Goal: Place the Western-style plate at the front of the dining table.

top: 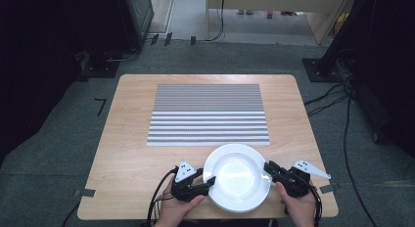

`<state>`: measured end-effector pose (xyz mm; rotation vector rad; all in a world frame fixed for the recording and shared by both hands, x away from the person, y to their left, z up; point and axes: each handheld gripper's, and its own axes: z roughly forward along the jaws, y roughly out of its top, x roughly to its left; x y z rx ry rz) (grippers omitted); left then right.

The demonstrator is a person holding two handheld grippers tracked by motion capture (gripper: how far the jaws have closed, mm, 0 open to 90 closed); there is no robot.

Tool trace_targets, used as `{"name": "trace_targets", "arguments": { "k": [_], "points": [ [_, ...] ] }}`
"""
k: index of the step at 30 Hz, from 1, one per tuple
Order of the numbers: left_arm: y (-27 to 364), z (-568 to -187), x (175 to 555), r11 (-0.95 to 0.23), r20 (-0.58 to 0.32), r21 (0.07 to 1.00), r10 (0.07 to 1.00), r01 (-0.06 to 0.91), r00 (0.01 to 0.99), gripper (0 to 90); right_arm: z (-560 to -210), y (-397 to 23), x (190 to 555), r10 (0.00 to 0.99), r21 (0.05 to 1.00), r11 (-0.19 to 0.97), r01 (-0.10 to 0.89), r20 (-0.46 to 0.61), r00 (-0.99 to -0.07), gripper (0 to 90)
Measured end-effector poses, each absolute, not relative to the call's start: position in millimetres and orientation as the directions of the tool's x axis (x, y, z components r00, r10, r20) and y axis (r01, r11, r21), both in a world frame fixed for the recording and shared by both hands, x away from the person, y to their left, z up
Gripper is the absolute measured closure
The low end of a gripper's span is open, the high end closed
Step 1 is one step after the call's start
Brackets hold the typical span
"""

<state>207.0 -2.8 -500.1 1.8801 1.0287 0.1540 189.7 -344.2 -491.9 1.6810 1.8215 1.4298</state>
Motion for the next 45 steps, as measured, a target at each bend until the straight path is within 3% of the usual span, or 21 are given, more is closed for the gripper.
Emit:
{"name": "trace_targets", "arguments": {
  "k": [5,20,36,45],
  "points": [
    [-2.8,-500.5,206.9,-0.189,-0.306,0.787,0.708,0.588,0.636,42.4,-495.9,-351.3,191.8,0.825,0.729,-0.257,0.635,0.507,-0.248,76.1],
    [-3.9,-501.9,207.2,-0.188,-0.307,0.781,0.715,0.596,0.628,42.2,-500.5,-357.1,193.3,0.727,0.615,-0.405,0.676,0.666,-0.17,80.4],
    [-4.0,-501.6,207.7,-0.177,-0.32,0.774,0.719,0.608,0.617,42.0,-494.4,-349.4,190.4,0.69,0.677,-0.408,0.612,0.668,-0.279,80.2],
    [-4.3,-497.5,203.6,-0.175,-0.289,0.793,0.736,0.584,0.613,48.8,-496.6,-343.2,191.8,0.708,0.703,-0.397,0.59,0.643,-0.291,79.1]
  ]
}}
